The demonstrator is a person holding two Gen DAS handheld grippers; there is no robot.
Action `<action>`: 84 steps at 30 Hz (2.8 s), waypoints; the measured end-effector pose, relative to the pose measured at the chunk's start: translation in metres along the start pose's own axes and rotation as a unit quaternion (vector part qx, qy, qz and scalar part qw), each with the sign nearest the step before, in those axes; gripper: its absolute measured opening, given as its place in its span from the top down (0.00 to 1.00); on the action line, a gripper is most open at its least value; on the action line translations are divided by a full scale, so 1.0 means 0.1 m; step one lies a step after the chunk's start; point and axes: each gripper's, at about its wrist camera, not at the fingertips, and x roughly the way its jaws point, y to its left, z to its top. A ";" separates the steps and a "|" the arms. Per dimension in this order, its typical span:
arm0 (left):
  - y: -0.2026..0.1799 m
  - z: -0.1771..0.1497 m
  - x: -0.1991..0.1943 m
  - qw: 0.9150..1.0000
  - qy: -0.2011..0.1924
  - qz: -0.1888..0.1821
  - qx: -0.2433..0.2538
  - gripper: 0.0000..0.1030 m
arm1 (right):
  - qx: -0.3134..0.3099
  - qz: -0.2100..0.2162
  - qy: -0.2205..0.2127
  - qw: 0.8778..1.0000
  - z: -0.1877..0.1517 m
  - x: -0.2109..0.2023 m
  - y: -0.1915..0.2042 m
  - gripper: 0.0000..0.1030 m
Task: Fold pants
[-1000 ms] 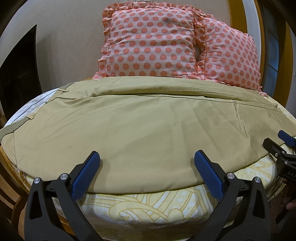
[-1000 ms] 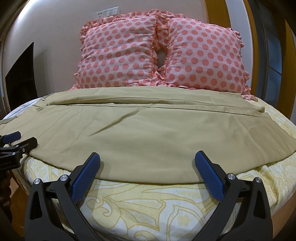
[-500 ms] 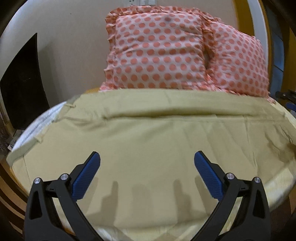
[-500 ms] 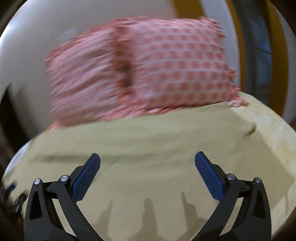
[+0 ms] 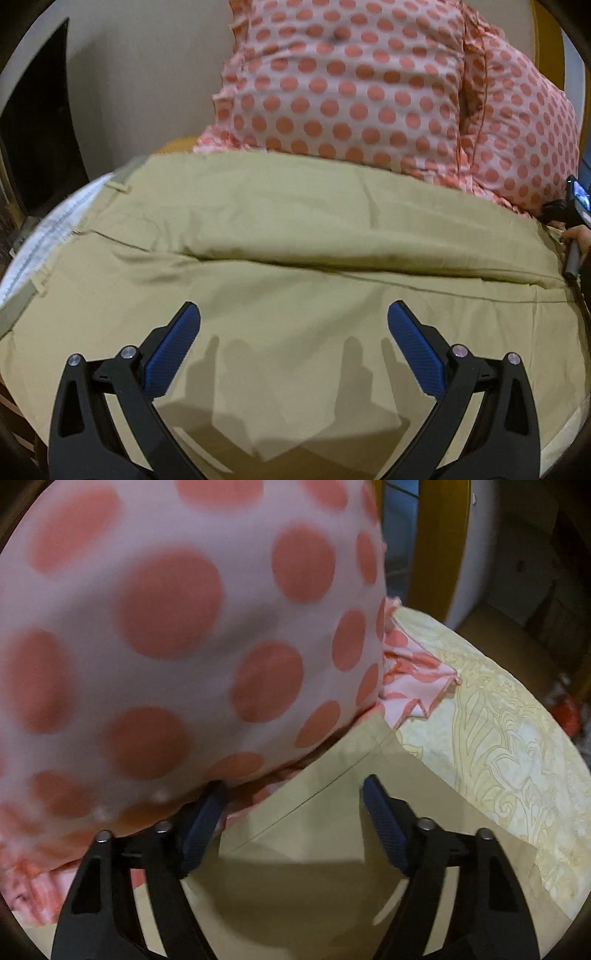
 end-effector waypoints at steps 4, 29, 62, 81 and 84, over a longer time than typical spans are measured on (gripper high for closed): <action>0.04 -0.03 0.06 1.000 0.016 -0.014 -0.011 0.02 | 0.008 0.025 -0.009 1.000 -0.03 -0.04 -0.15 0.80; 0.23 0.09 -0.41 0.997 -0.056 -0.020 -0.048 0.02 | 0.199 0.352 0.023 0.915 -1.97 -1.40 -2.15 0.49; 0.53 0.98 0.63 0.993 0.058 -0.019 -0.096 0.98 | 0.206 0.419 -0.112 0.877 -1.88 -1.65 -2.64 0.99; 0.68 -1.09 -1.08 0.996 -0.025 0.008 -0.087 0.84 | 0.205 0.288 -0.084 0.932 -2.27 -1.53 -3.19 0.86; 0.70 -1.09 -1.35 0.993 -0.076 0.026 -0.084 0.41 | 0.209 0.256 -0.115 0.937 -2.33 -1.64 -3.28 0.40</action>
